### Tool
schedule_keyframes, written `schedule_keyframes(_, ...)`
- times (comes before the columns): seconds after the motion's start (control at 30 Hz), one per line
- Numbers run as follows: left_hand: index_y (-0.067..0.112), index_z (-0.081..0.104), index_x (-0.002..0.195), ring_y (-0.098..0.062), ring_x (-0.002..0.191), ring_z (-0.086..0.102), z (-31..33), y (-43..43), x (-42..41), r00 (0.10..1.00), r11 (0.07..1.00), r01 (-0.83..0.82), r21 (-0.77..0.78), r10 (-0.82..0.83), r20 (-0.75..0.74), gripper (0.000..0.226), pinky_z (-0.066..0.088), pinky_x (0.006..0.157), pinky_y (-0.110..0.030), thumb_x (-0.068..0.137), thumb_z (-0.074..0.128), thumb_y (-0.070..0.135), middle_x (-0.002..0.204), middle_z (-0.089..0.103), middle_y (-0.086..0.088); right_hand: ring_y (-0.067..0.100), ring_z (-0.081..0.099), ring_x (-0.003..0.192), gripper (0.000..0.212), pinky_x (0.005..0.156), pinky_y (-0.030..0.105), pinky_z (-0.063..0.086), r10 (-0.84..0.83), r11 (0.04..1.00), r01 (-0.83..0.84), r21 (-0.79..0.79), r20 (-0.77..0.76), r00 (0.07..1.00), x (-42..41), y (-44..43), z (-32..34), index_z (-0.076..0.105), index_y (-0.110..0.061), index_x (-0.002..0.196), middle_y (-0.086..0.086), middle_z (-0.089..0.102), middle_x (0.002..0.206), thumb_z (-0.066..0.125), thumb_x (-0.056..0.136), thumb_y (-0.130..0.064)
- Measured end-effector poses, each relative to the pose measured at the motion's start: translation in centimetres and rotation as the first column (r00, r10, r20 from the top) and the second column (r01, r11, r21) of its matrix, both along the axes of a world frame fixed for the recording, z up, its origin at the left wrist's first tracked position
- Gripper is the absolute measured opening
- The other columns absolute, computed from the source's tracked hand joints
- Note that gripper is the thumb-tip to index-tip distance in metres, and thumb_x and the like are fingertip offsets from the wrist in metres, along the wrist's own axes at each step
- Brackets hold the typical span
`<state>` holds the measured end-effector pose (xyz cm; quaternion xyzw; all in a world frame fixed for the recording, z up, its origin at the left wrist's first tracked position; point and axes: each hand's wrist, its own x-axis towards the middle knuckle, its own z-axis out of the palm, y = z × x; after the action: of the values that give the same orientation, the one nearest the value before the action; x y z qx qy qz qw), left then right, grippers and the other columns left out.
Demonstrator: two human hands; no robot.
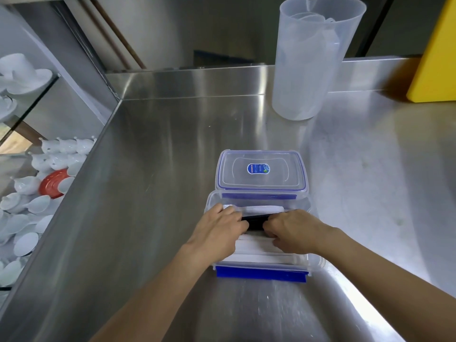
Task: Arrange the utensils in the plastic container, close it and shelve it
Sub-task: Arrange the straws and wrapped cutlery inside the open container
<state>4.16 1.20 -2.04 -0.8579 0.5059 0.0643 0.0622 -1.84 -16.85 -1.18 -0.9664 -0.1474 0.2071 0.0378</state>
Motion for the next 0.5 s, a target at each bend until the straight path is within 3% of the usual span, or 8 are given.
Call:
schedule_keyframes(0.1,0.017,0.059,0.094,-0.022,0.089,0.051,0.0,0.0,-0.1,1.000,1.000,0.000,0.009,0.000,0.014,0.016,0.030,0.075,-0.031,0.083,0.053,0.007,0.091,0.063,-0.001,0.023,0.065,0.087,0.022,0.083,0.033,0.055,-0.020,0.999,0.020,0.027,0.023,1.000,0.0,0.0,-0.3,0.064,-0.013,0.100,0.007,0.070,0.101,0.045,0.095,-0.023)
schedule_keyframes(0.17,0.017,0.059,0.097,-0.022,0.091,0.053,-0.1,0.0,0.0,1.000,0.999,0.009,-0.034,-0.009,0.018,0.010,0.032,0.078,-0.032,0.088,0.054,0.018,0.095,0.064,-0.001,0.023,0.066,0.088,0.023,0.085,0.033,0.056,-0.026,1.000,0.025,0.016,0.051,0.998,0.0,0.0,-0.6,0.064,-0.013,0.103,0.008,0.070,0.102,0.046,0.097,-0.024)
schedule_keyframes(0.33,0.017,0.059,0.099,-0.020,0.091,0.056,-0.1,0.1,-0.1,0.999,0.998,0.020,-0.062,-0.022,-0.034,0.031,0.033,0.083,-0.034,0.090,0.051,0.045,0.097,0.066,0.000,0.023,0.066,0.087,0.022,0.077,0.031,0.053,-0.026,0.999,0.022,0.033,0.135,0.991,-0.1,0.2,-0.5,0.062,-0.014,0.103,0.005,0.070,0.103,0.047,0.095,-0.028)
schedule_keyframes(0.5,0.018,0.056,0.097,-0.020,0.090,0.057,-0.1,-0.1,0.1,0.998,0.998,0.022,-0.059,-0.025,-0.052,0.022,0.034,0.080,-0.033,0.088,0.054,0.038,0.097,0.065,0.000,0.022,0.061,0.095,0.032,0.084,0.035,0.053,0.028,0.994,-0.023,0.105,-0.045,0.999,0.1,0.0,0.3,0.059,-0.019,0.108,0.000,0.065,0.109,0.060,0.084,-0.041)
